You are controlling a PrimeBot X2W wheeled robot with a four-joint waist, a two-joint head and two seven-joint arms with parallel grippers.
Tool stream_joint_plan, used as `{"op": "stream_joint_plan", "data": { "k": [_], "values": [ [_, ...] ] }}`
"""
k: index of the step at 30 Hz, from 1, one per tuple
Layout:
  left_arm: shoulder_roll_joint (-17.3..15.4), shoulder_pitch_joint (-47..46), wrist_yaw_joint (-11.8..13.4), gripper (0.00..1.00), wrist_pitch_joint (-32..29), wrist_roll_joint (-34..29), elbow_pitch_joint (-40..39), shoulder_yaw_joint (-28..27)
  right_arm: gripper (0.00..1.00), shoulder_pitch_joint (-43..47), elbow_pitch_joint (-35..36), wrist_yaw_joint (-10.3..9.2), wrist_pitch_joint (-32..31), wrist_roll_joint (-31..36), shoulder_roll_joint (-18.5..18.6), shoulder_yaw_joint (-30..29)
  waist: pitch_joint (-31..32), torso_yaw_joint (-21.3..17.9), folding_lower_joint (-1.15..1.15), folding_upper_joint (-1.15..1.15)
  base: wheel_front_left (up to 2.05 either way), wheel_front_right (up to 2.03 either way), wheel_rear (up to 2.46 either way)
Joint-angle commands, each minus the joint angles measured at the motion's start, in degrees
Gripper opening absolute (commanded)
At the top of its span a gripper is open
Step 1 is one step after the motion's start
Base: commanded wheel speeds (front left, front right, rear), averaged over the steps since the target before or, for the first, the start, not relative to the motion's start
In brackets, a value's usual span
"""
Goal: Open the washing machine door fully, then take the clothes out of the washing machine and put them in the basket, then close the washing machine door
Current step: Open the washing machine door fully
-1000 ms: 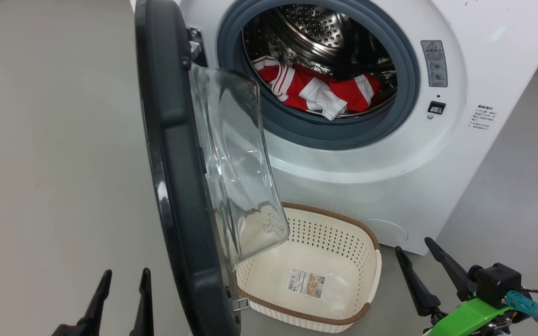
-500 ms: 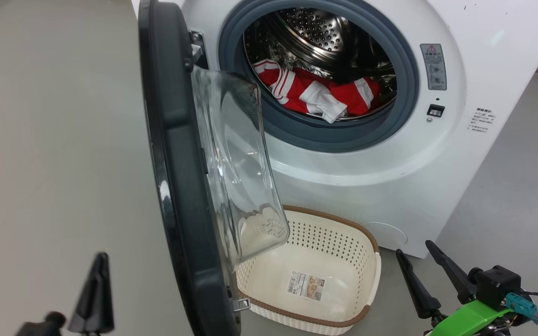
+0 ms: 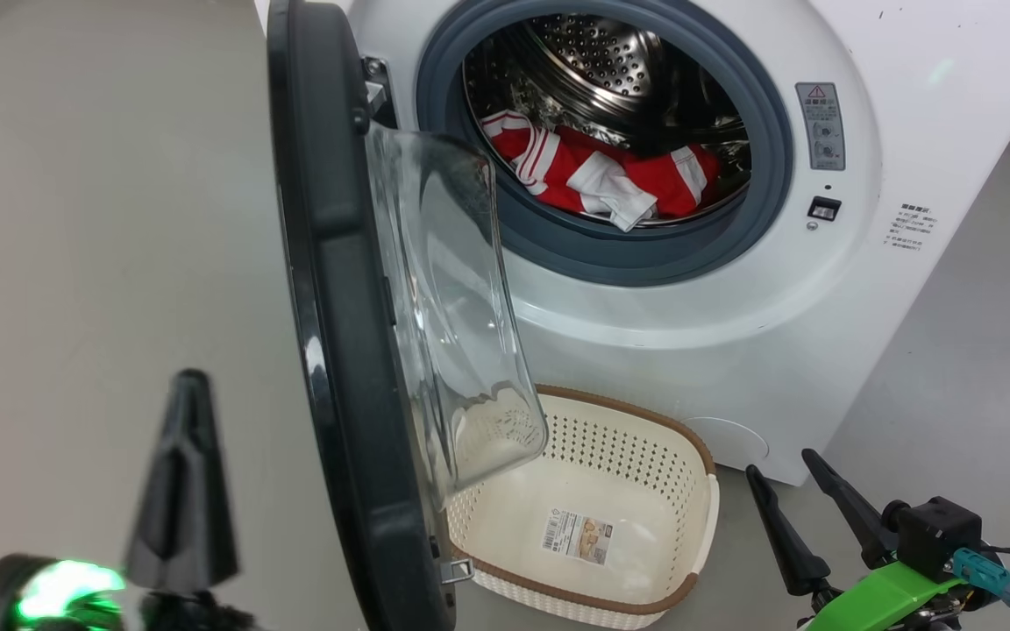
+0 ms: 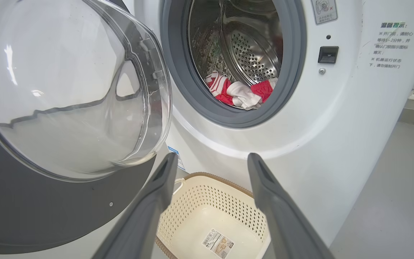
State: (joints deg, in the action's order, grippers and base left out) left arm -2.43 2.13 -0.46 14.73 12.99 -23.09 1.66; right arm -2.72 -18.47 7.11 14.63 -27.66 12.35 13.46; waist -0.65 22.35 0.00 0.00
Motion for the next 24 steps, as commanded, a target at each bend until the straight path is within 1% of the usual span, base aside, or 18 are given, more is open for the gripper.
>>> {"op": "stream_joint_plan", "data": {
  "k": [1, 3, 6, 7, 9, 12, 15, 19, 24],
  "values": [
    [-0.4, -1.4, -0.6, 0.0, 0.3, -0.9, -3.3, 1.2, 1.0, -1.2, 1.4, 0.37, 0.4, 0.5, 0.5, 0.5, 0.0, 0.0, 0.0, 0.0, 0.0, 0.0, 0.0],
    [-0.4, -0.6, -2.0, 0.0, 0.3, -1.3, -4.2, 5.3, 1.0, -1.2, 1.5, 0.37, 0.4, 0.6, 0.5, 0.5, 0.0, 0.0, 0.0, 0.0, 0.0, 0.0, 0.0],
    [-0.4, 0.6, -4.2, 0.0, 0.3, -1.9, -3.1, 11.8, 1.0, -1.3, 1.6, 0.37, 0.4, 0.7, 0.4, 0.4, 0.1, 0.0, 0.0, 0.0, 0.0, 0.0, 0.0],
    [-0.4, 0.6, -4.2, 0.0, 0.3, -1.9, -3.1, 11.8, 1.0, -1.3, 1.6, 0.37, 0.4, 0.7, 0.4, 0.4, 0.1, 0.0, 0.0, 0.0, 0.0, 0.0, 0.0],
    [-0.4, 1.3, -4.7, 0.0, 0.3, -0.9, -1.5, 15.1, 1.0, -1.4, 1.7, 0.37, 0.4, 0.8, 0.4, 0.3, 0.0, -0.1, 0.0, 0.0, 0.0, 0.0, 0.0],
    [-0.4, 2.1, -5.2, 0.0, 0.3, 1.4, 2.6, 18.7, 1.0, -1.8, 1.9, 0.37, 0.4, 0.9, 0.5, 0.3, -0.1, -0.2, 0.0, 0.0, 0.0, 0.0, 0.0],
    [-0.4, 2.7, -5.2, 0.0, 0.0, 3.6, 8.2, 20.7, 1.0, -2.1, 2.2, 0.37, 0.4, 1.0, 0.5, 0.3, -0.2, -0.4, 0.0, 0.0, 0.0, 0.0, 0.0],
    [-0.4, 1.7, -4.5, 0.0, -1.6, 5.5, 14.3, 21.0, 1.0, -2.3, 2.6, 0.37, 0.4, 1.3, 0.4, 0.2, -0.4, -0.5, 0.0, 0.0, 0.0, 0.0, 0.0],
    [-0.5, 0.5, -3.7, 0.0, -2.7, 6.4, 18.4, 20.4, 1.0, -2.4, 3.1, 0.37, 0.4, 1.4, 0.6, 0.1, -0.5, -0.5, 0.0, 0.0, 0.0, 0.0, 0.0]
  ]
}}
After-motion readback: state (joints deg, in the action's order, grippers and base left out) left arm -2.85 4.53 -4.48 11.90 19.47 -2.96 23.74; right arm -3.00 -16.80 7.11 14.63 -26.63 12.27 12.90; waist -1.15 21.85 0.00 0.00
